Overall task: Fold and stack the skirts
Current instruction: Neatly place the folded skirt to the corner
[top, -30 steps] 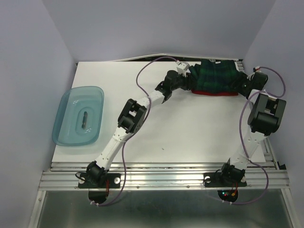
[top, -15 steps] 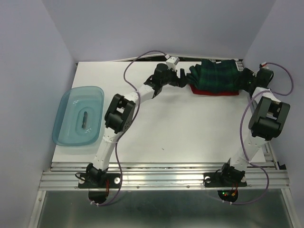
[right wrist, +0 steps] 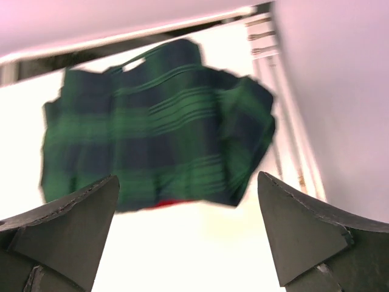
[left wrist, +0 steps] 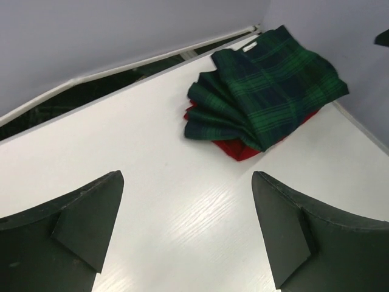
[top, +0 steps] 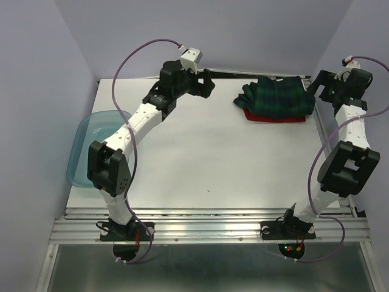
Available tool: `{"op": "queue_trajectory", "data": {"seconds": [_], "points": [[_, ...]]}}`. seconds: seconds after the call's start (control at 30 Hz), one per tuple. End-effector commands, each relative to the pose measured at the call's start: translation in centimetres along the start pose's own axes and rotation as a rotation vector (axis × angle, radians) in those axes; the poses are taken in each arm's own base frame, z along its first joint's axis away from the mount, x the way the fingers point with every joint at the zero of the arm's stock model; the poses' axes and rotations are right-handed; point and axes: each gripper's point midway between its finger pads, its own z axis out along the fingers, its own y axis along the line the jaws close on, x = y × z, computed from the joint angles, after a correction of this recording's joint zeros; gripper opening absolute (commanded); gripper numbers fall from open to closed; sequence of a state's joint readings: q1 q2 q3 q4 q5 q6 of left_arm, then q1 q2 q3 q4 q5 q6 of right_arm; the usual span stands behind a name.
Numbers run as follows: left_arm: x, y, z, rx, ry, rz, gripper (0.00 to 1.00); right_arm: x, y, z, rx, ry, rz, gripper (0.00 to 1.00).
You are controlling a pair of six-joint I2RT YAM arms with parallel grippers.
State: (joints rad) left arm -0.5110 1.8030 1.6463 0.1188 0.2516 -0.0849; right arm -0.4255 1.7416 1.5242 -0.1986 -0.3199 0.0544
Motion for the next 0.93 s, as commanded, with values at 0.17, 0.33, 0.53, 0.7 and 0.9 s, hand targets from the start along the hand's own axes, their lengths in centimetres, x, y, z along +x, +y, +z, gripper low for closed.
{"op": "queue_trajectory", "data": {"seconds": [0.17,0.33,0.53,0.7,0.9], "points": [[2.2,3.8,-10.9,-0.181,0.224,0.19,0.99,3.1,9.8,-9.9,-0.446,0.205,-0.018,1.0],[7.6,4.2,-17.0,-0.21,0.277,0.24,0.99,11.0,11.6,-12.9,-0.488,0.315,0.018,1.0],[13.4,3.9,-21.1,-0.231,0.348,0.187,0.99,17.8,12.9,-15.1,-0.493,0.39,-0.04,1.0],[14.9,4.1,-22.3,-0.248,0.358,0.18,0.99,20.8,13.6,-16.0,-0.465,0.404,-0.122,1.0],[14.5,3.9,-22.5,-0.239,0.358,0.179,0.99,20.6,14.1,-16.4,-0.473,0.392,-0.131,1.0]]}}
